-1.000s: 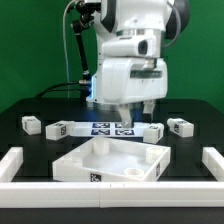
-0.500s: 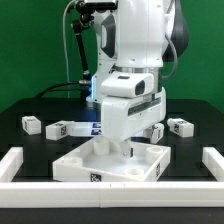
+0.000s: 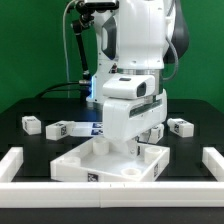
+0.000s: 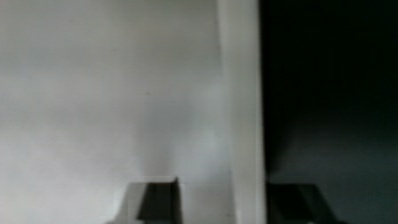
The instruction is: Assemble square table
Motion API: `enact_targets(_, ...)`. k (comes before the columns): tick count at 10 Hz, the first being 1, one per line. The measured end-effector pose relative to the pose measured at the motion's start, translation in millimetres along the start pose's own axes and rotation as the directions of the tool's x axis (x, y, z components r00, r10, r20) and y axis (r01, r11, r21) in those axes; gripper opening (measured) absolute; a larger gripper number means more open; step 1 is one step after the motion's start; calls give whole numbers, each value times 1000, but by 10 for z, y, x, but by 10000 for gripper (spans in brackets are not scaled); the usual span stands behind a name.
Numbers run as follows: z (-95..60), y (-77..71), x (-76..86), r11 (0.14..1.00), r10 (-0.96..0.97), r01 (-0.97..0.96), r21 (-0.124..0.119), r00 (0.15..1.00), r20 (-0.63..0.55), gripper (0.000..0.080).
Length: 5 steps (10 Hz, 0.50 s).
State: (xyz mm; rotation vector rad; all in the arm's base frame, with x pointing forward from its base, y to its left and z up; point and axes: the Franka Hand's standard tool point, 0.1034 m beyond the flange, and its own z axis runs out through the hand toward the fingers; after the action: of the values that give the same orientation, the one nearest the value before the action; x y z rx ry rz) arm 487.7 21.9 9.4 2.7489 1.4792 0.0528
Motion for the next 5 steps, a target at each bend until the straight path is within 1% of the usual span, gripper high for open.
enact_targets(1, 12, -31, -9, 1000, -6, 6, 9, 1000, 7, 86)
enact_targets(2, 9, -32, -1, 1000, -11, 11, 9, 1000, 6, 60)
enact_targets(5, 11, -30, -5, 1000, -10, 10, 9, 1000, 6, 60)
